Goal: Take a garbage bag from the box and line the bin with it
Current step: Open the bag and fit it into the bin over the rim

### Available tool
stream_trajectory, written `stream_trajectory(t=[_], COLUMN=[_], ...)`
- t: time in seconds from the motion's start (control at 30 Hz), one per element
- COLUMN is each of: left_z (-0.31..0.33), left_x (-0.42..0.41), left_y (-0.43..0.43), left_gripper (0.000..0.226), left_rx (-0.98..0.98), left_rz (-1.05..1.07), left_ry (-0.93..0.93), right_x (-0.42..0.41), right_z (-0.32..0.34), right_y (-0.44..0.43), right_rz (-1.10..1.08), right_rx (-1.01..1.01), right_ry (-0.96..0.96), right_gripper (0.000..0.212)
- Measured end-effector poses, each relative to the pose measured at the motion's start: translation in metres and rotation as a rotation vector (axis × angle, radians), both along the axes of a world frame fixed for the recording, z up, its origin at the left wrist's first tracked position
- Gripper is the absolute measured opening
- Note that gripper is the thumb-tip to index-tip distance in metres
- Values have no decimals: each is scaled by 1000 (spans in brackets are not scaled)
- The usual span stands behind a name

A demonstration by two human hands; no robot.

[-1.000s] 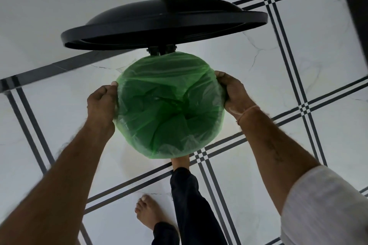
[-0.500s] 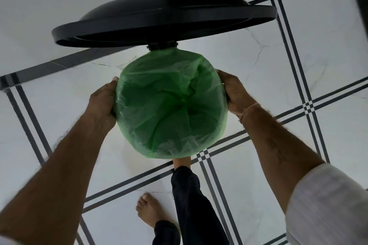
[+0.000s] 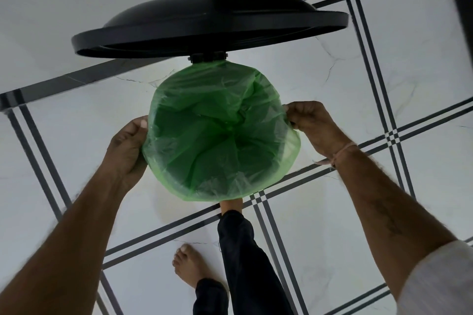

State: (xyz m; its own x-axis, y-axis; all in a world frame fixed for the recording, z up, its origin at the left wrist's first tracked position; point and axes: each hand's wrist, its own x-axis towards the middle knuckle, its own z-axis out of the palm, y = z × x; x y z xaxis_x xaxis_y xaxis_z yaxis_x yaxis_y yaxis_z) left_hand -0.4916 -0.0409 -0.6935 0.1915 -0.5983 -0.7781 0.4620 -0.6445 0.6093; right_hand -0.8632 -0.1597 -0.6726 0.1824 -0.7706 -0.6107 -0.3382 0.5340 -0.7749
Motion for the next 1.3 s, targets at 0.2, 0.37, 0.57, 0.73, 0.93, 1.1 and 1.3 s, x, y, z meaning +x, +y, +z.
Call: stream_trajectory(t=[0.2, 0.37, 0.57, 0.73, 0.93, 1.1, 1.3], left_z=[10, 16, 13, 7, 8, 13, -4], left_x=[6, 5, -1, -10, -7, -3, 3], left_y=[11, 12, 13, 13, 37, 39, 24], left_gripper=[21, 22, 31, 26, 26, 22, 21], left_rx=[-76, -46, -55, -60, -131, -132, -38], left_rz=[-130, -144, -182, -15, 12, 47, -28], left_ry=[-159, -182, -362, -395, -190, -89, -181], right_x=[-6, -2, 5, 10, -10, -19, -14], right_z=[4, 0, 2, -3, 0, -3, -11], right_y=[8, 13, 8, 11, 26, 23, 18], right_rz=[1, -164, -123, -125, -127, -113, -115], right_rx=[97, 161, 46, -19, 48, 113, 111], right_ry=[-61, -158, 64, 117, -82, -152, -47], right_gripper=[18, 22, 14, 41, 35, 42, 14])
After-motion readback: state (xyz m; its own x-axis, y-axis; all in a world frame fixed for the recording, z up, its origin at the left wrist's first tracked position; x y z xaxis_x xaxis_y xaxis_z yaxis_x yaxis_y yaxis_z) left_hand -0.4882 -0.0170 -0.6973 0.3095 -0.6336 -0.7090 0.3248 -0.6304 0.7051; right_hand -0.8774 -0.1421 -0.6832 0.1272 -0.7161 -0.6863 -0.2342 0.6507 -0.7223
